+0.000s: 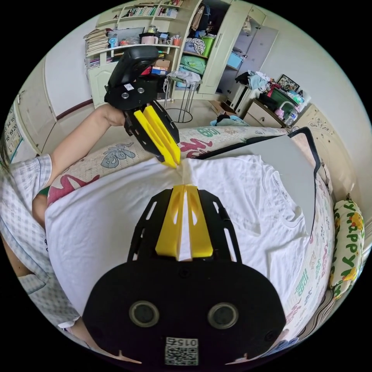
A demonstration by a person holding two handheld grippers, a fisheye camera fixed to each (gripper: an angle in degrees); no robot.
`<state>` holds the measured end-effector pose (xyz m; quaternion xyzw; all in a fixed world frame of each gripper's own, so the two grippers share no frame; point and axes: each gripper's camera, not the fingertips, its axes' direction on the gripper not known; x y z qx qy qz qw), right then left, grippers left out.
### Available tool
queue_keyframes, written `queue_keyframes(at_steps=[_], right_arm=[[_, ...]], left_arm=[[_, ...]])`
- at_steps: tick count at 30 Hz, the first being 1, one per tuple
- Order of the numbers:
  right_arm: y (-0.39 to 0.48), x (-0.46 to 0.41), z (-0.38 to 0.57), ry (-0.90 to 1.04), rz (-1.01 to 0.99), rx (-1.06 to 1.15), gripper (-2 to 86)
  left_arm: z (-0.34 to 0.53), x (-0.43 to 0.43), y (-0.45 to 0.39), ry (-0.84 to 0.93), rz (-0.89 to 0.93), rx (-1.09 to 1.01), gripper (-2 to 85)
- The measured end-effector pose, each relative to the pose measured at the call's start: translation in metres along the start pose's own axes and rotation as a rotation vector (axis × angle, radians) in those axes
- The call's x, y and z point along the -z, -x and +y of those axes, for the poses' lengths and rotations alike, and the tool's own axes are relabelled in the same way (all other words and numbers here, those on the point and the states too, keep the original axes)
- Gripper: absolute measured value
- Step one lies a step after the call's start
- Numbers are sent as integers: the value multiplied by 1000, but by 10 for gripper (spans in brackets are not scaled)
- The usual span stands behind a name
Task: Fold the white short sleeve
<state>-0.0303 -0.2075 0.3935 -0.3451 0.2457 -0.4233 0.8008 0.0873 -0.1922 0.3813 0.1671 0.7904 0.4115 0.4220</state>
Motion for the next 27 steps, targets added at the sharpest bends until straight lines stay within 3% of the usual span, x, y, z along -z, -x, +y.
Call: queue_keyframes(at_steps=[10,21,27], right_arm=[[-75,7,23,12,-445,-245,-8],[-78,26,42,94,-289,-149,-10],[-84,55,45,6,-79,-137,-10]], left_arm=[[9,7,2,-11,28,-35,1],[17,8,1,10,15,-51,-3],[18,29,1,-227,19,2,-3]])
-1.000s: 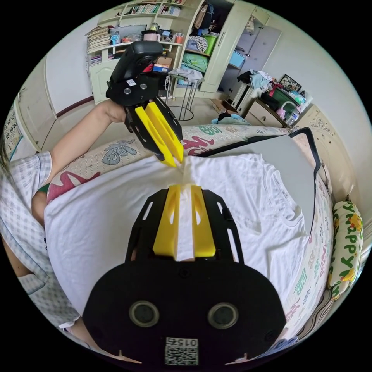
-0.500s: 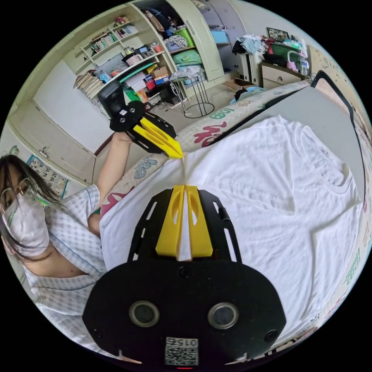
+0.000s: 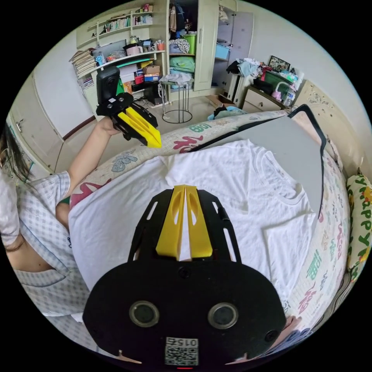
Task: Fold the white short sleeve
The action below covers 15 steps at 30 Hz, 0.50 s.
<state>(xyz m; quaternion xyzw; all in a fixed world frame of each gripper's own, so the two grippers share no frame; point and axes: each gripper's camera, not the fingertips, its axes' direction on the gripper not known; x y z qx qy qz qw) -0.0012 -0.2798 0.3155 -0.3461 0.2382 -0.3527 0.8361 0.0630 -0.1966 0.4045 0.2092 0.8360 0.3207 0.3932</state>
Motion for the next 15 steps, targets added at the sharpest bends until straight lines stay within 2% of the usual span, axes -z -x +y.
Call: queue_keyframes(at_steps=[3,7,11,13,15], right_arm=[[-18,-1,5,20,93,-56,-10],[-53,-4,25,78,93,-153,-10],[-81,-2,47,172,153,-197,-10],[-97,13,59,133,145,-241,-8],[-117,34,73,64,118,-279,-6]], left_arm=[[-8,-20,-4,22,12,-6,-2],[-12,-58,-15,207,16,-61,-2],[-9,-55,-13,209,35,-18,-1],[-8,-48,-10,201,34,2,0],[-8,-32,-4,97,-1,51,1]])
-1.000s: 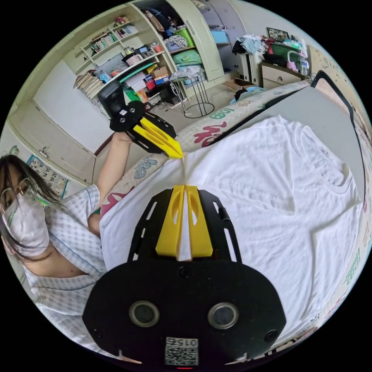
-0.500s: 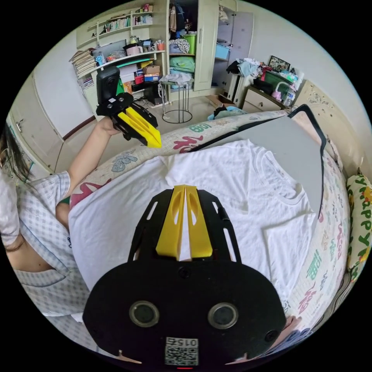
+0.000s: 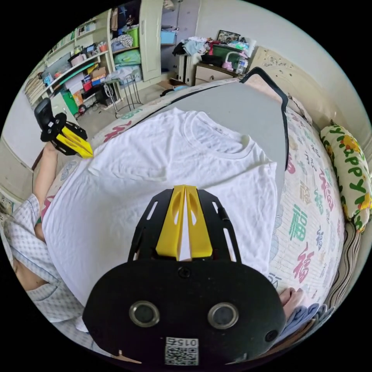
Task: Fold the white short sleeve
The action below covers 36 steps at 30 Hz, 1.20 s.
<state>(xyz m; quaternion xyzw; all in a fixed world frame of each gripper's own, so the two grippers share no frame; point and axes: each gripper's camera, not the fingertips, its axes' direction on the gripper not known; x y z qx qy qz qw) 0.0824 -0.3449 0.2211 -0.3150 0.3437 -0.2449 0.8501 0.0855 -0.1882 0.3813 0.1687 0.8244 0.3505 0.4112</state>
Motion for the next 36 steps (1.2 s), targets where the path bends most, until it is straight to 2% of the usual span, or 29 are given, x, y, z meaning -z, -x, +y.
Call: queue_keyframes(at_steps=[2,3,5,8,12,16,22,25,28,33,36], right_arm=[[-36,21,8,-82,-3,-58,7],[-46,25,9,-97,11,-80,12],[-77,31,9,-133,109,-142,35],[-99,30,6,-175,270,-177,60],[-118,18,-1,-174,298,-170,68],[-143,-1,-6,-44,275,-153,105],[-180,0,15,3,116,-216,76],[-185,11,30,-12,78,-226,50],[-182,36,50,-60,73,-223,42],[-162,112,102,-210,50,-163,41],[-135,173,155,-312,10,-94,40]], left_arm=[[-5,11,22,-127,-39,146,5],[-9,10,28,-127,-62,187,8],[-34,-8,47,-51,-189,249,29],[-72,-41,71,37,-247,304,68],[-105,-81,102,58,-255,392,82],[-119,-116,129,123,-264,471,93],[-113,-133,138,159,-222,481,75],[-111,-133,137,142,-167,481,30],[-112,-124,119,119,-228,440,14],[-109,-68,58,-49,-246,338,7],[-95,-21,-6,-159,-237,246,6]])
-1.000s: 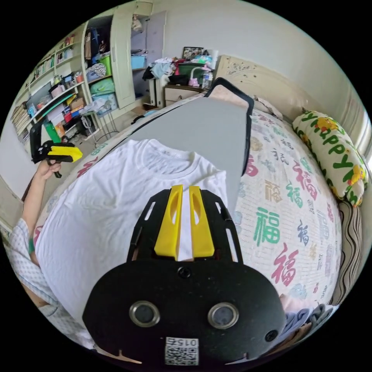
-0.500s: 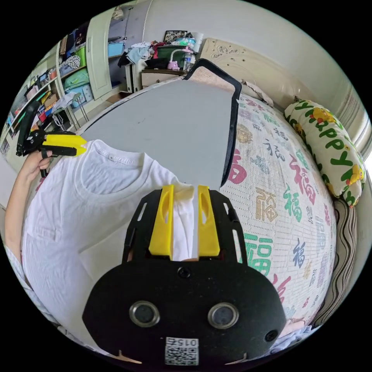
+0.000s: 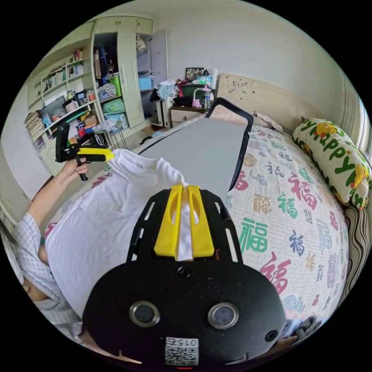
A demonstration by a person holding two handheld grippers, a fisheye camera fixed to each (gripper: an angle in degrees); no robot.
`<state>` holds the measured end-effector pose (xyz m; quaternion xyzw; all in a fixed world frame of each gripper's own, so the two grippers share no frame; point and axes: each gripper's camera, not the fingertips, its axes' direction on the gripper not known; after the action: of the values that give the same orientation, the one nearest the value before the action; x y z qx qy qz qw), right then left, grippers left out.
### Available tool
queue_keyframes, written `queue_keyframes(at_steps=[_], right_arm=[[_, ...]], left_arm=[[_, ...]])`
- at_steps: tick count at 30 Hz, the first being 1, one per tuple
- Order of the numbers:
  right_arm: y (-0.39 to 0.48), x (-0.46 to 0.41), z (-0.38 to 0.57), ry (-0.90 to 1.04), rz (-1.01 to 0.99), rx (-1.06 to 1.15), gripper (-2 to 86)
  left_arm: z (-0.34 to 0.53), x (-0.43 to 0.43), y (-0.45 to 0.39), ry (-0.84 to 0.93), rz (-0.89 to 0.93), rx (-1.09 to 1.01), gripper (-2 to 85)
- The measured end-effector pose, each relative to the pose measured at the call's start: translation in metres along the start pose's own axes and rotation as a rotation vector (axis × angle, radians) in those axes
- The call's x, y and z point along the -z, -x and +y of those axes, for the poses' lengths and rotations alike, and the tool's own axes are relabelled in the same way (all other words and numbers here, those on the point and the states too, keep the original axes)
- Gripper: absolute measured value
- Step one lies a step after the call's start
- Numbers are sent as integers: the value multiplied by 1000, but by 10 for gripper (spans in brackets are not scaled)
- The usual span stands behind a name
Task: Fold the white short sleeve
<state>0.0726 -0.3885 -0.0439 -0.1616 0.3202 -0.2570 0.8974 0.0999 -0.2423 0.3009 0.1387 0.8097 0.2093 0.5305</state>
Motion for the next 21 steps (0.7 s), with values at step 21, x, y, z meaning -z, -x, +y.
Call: queue_keyframes(at_steps=[21], right_arm=[[113,234,335,-67,-258,39,38]], left_arm=[[202,168,-271,50,210,-531,5]])
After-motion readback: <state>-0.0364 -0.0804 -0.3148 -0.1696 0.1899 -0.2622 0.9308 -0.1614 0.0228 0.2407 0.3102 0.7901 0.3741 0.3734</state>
